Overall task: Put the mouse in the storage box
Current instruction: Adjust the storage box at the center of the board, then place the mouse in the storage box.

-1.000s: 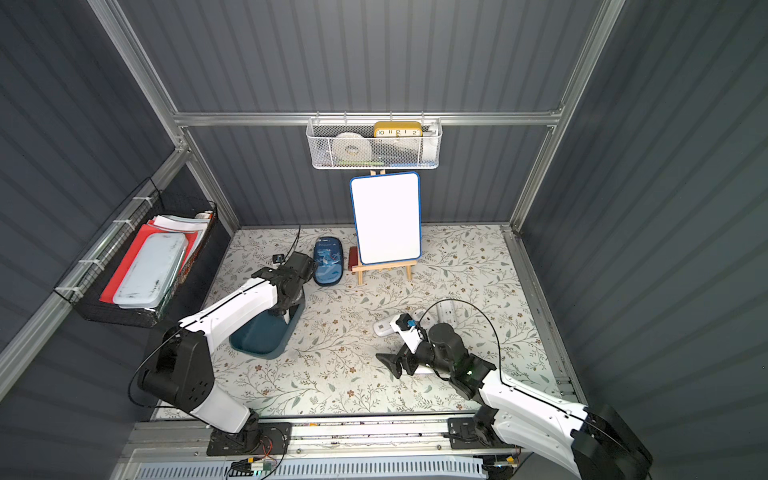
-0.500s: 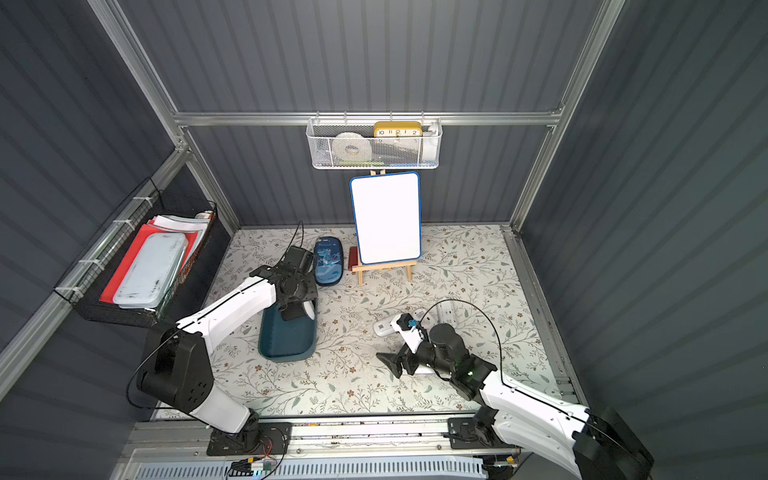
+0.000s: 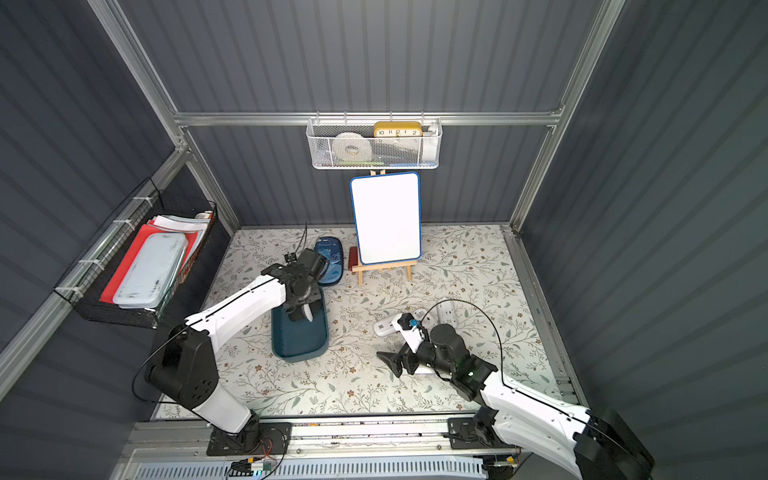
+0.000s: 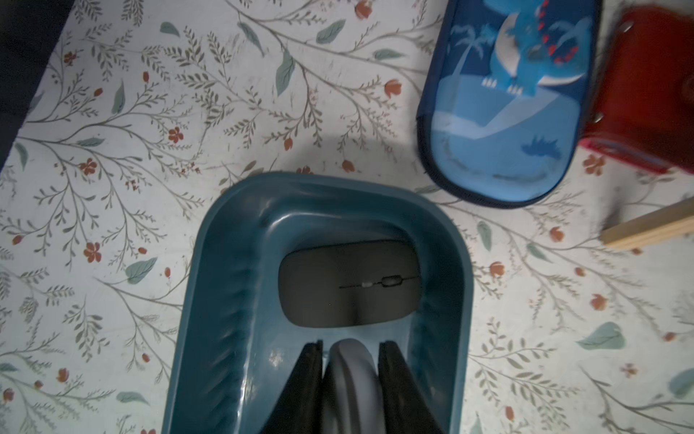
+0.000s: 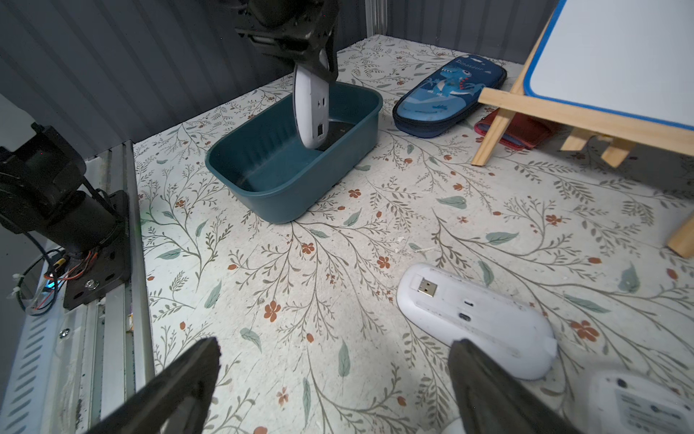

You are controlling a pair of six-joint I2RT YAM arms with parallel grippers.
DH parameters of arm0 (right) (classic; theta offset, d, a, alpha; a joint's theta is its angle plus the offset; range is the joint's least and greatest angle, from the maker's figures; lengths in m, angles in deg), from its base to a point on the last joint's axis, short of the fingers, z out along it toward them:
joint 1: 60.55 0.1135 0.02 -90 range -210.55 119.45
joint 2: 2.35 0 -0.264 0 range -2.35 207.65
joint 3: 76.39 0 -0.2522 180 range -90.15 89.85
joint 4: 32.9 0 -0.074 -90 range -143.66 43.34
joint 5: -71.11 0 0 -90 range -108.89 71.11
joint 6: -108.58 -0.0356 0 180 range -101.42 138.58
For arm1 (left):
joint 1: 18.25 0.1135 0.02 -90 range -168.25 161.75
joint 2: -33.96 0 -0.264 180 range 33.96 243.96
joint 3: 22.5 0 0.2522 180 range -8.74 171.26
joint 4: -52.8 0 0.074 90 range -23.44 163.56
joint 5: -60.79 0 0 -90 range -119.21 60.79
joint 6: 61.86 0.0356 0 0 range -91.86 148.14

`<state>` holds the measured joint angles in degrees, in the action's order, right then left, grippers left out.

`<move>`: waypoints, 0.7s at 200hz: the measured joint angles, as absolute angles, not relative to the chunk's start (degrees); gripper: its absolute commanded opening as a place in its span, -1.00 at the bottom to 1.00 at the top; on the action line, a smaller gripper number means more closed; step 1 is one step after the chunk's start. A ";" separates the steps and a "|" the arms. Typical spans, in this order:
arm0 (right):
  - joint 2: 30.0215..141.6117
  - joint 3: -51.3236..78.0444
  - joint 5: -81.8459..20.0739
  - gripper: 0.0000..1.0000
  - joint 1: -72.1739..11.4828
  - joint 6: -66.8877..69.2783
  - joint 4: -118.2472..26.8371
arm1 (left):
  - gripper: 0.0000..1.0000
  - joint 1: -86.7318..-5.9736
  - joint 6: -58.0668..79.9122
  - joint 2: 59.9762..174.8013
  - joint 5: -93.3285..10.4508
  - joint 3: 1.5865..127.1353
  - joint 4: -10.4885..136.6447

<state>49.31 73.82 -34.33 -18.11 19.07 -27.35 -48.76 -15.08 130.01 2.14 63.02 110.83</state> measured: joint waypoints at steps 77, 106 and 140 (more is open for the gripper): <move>48.31 74.87 -34.04 0.98 -18.11 19.03 -27.04 | -1.00 -51.71 -17.66 140.72 13.86 65.03 115.84; 48.31 74.87 -34.04 0.98 -18.11 19.03 -26.95 | -0.83 -52.49 -16.50 142.14 16.96 65.10 116.21; 48.35 74.87 -34.04 0.98 -18.11 19.03 -26.95 | 0.12 -52.62 -14.18 142.86 17.40 65.03 115.57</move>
